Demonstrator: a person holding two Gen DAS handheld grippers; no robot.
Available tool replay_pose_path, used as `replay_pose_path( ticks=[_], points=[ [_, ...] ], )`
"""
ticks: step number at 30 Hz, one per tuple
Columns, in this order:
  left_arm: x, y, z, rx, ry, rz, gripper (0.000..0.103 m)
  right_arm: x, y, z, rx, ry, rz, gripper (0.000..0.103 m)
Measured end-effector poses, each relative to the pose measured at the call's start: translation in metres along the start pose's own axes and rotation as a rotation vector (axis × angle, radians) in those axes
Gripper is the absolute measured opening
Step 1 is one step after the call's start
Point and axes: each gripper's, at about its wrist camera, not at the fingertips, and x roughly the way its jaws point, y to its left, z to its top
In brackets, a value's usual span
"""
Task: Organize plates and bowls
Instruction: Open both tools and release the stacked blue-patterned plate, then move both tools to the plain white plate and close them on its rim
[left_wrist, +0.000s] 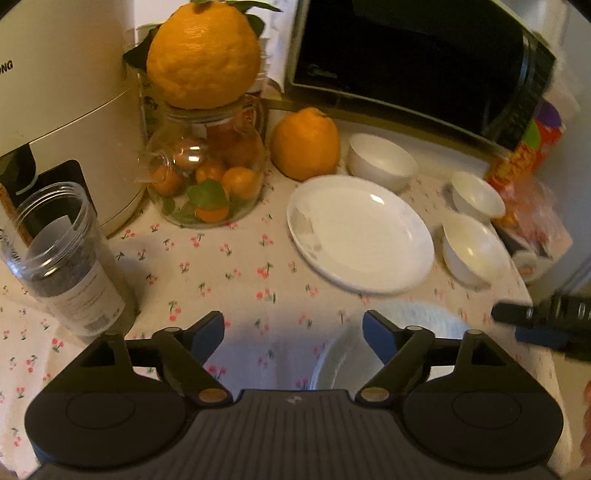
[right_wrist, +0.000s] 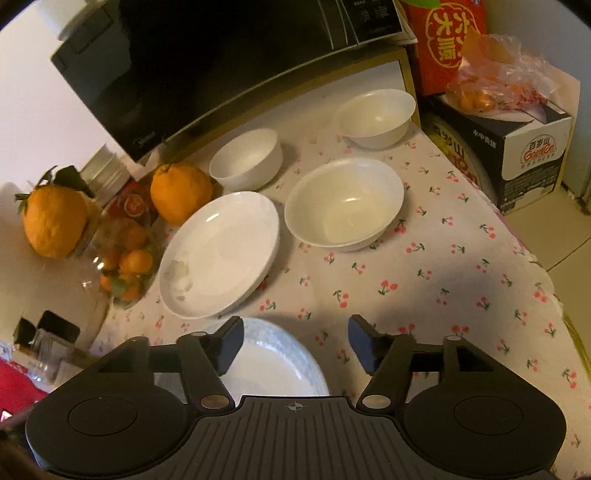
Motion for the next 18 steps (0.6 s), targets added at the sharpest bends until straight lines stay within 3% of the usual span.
replay_pose_path(
  ticks=[4, 8, 18],
  points=[
    [0.014, -0.001, 0.011, -0.023, -0.024, 0.011, 0.089, 0.017, -0.004, 0.005, 0.041, 0.009, 0.025, 0.076],
    [0.029, -0.001, 0.016, -0.017, -0.05, 0.032, 0.092, 0.039, -0.003, 0.01, 0.088, 0.039, 0.054, 0.079],
    [0.061, 0.007, 0.023, -0.064, -0.108, -0.02, 0.092, 0.072, 0.002, 0.022, 0.11, 0.035, 0.097, 0.08]
  ],
)
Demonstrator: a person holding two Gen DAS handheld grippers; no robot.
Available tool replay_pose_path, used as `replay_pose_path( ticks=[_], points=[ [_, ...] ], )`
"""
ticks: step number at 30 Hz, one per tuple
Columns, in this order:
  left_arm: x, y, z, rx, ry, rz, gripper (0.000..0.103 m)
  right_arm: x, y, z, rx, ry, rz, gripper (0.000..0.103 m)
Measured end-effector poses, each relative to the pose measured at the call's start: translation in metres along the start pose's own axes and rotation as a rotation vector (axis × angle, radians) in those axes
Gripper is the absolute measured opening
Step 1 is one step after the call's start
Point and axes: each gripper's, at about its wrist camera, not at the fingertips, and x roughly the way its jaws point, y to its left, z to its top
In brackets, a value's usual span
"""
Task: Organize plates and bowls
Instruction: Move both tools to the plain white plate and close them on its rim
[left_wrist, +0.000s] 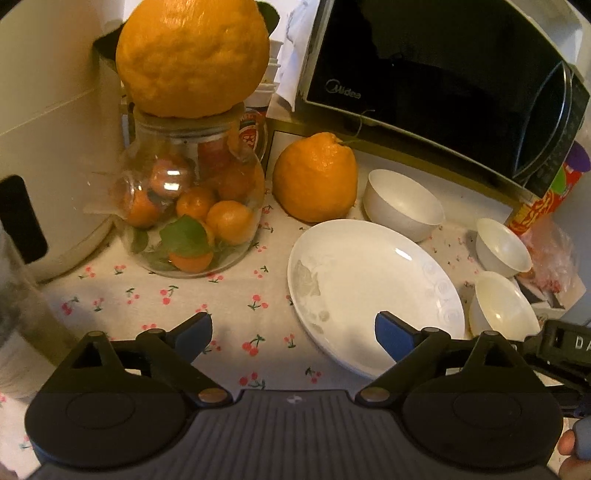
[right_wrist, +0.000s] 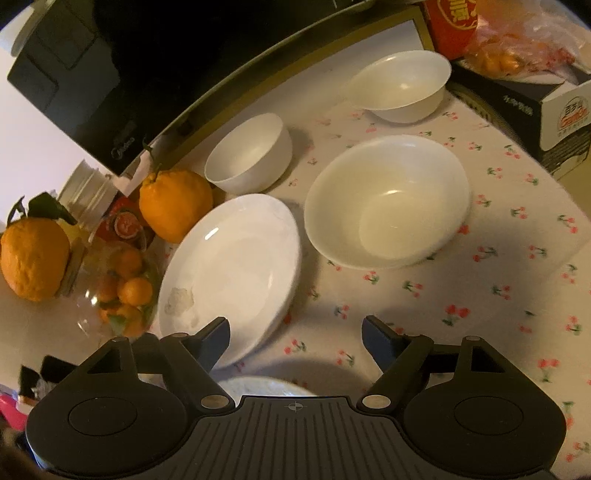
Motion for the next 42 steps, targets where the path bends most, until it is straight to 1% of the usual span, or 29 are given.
replay_pose_path(
  ticks=[3, 5, 7, 9, 11, 12, 14, 17, 20, 25, 27, 28, 32, 39, 42],
  points=[
    [0.006, 0.001, -0.002, -0.003, -0.004, -0.033, 0.083, 0.009, 0.002, 0.004, 0.008, -0.003, 0.028, 0.08],
    [0.007, 0.001, -0.003, -0.003, -0.012, -0.055, 0.075, 0.012, 0.004, 0.005, 0.003, -0.022, 0.041, 0.08],
    [0.009, 0.003, -0.003, -0.018, -0.019, -0.073, 0.069, 0.016, 0.006, 0.006, 0.005, -0.036, 0.055, 0.079],
    [0.012, 0.007, -0.004, -0.047, -0.014, -0.087, 0.063, 0.021, 0.006, 0.007, 0.016, -0.037, 0.067, 0.072],
    [0.015, 0.011, -0.004, -0.079, -0.004, -0.086, 0.054, 0.026, 0.006, 0.006, 0.025, -0.038, 0.071, 0.061],
    [0.016, 0.013, -0.005, -0.094, -0.003, -0.089, 0.052, 0.027, 0.006, 0.006, 0.027, -0.04, 0.069, 0.058],
    [0.017, 0.016, -0.005, -0.116, 0.001, -0.1, 0.045, 0.03, 0.005, 0.005, 0.034, -0.049, 0.059, 0.047],
    [0.019, 0.018, -0.006, -0.13, 0.011, -0.117, 0.039, 0.033, 0.002, 0.005, 0.055, -0.056, 0.053, 0.035],
    [0.022, 0.018, -0.009, -0.129, 0.024, -0.133, 0.033, 0.036, -0.001, 0.005, 0.061, -0.054, 0.044, 0.027],
    [0.03, 0.014, -0.012, -0.112, 0.039, -0.145, 0.026, 0.039, -0.003, 0.004, 0.056, -0.056, 0.041, 0.016],
    [0.032, 0.014, -0.012, -0.113, 0.039, -0.153, 0.023, 0.039, -0.002, 0.003, 0.047, -0.057, 0.042, 0.016],
    [0.032, 0.013, -0.012, -0.112, 0.04, -0.166, 0.019, 0.039, -0.002, 0.003, 0.041, -0.059, 0.04, 0.015],
    [0.03, 0.009, -0.012, -0.088, 0.03, -0.15, 0.018, 0.037, 0.001, 0.002, 0.02, -0.063, 0.037, 0.015],
    [0.025, 0.009, -0.011, -0.097, 0.022, -0.149, 0.018, 0.028, 0.006, 0.002, 0.009, -0.076, 0.038, 0.016],
    [0.018, 0.006, -0.009, -0.09, 0.007, -0.145, 0.018, 0.024, 0.008, 0.002, 0.006, -0.08, 0.036, 0.016]
  ],
)
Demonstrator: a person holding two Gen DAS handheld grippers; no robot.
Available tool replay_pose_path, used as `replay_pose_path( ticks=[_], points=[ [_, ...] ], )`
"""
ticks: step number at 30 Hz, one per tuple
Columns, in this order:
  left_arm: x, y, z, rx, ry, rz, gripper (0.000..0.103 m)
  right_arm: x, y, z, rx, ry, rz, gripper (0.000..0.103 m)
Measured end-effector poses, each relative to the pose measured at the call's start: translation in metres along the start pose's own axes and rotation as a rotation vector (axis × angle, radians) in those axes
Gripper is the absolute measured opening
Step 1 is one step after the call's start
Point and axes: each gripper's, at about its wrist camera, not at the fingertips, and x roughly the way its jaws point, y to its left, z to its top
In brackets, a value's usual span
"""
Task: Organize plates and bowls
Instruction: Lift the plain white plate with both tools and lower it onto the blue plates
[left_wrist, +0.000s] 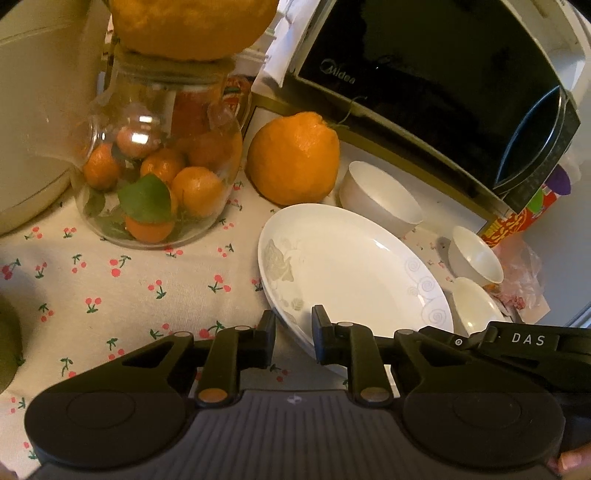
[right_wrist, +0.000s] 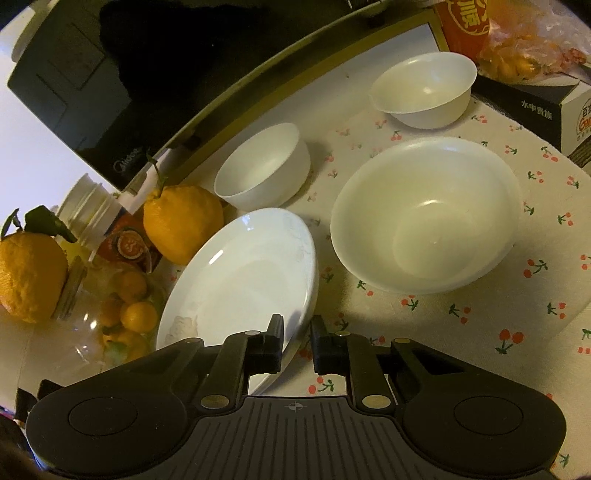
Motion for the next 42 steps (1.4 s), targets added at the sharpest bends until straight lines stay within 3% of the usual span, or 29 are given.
replay_pose_path(
  ticks=[21, 42],
  points=[
    [-0.06, -0.015, -0.01, 0.048, -0.025, -0.007, 0.018, -0.066, 0.016, -0.014, -0.041, 0.0, -0.008, 0.016],
    [-0.106, -0.014, -0.049, 0.161, 0.042, -0.017, 0.019, -0.116, 0.015, -0.072, -0.095, 0.089, -0.061, 0.018]
  ],
)
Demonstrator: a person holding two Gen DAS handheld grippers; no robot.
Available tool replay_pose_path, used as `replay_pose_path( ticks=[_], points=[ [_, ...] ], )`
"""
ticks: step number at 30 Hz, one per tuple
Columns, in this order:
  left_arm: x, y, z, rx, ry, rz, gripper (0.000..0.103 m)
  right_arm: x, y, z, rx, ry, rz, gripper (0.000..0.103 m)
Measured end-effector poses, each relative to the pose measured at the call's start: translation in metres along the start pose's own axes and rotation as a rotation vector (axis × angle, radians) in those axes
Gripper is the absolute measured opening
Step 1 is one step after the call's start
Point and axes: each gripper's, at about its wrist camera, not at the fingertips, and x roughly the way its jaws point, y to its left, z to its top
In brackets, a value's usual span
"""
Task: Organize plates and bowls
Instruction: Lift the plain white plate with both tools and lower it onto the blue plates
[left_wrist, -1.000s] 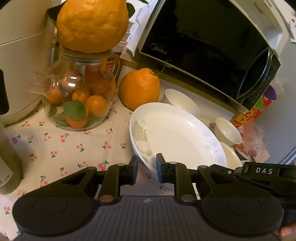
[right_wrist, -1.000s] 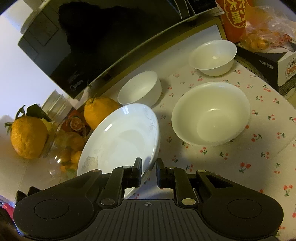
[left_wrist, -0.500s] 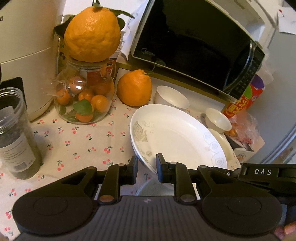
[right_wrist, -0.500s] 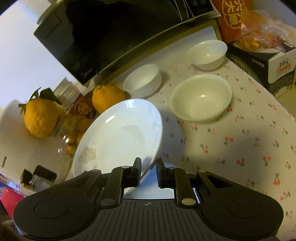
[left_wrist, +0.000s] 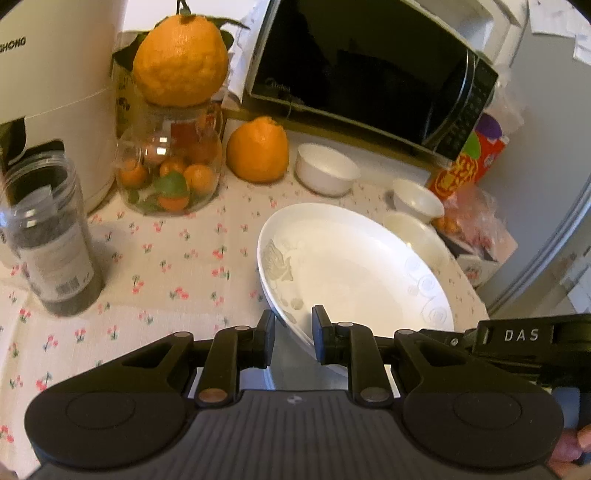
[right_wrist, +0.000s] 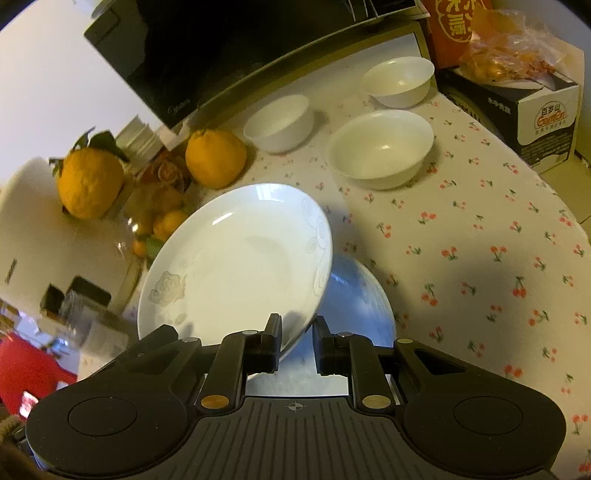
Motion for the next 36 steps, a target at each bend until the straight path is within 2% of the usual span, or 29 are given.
replay_pose_path(
  ticks=[11, 23, 36],
  points=[
    [-0.006, 0.003, -0.019, -0.01, 0.064, 0.011, 0.019, -0.006, 0.0, -0.021, -0.042, 0.049, -0.024, 0.018],
    [-0.006, -0.01, -0.027, 0.06, 0.086, 0.043, 0.018, -0.006, -0.004, -0.03, -0.039, 0.097, -0.064, 0.018],
    [-0.003, -0.021, -0.03, 0.084, 0.118, 0.087, 0.019, -0.015, 0.001, -0.031, -0.089, 0.073, -0.102, 0.019]
  ],
)
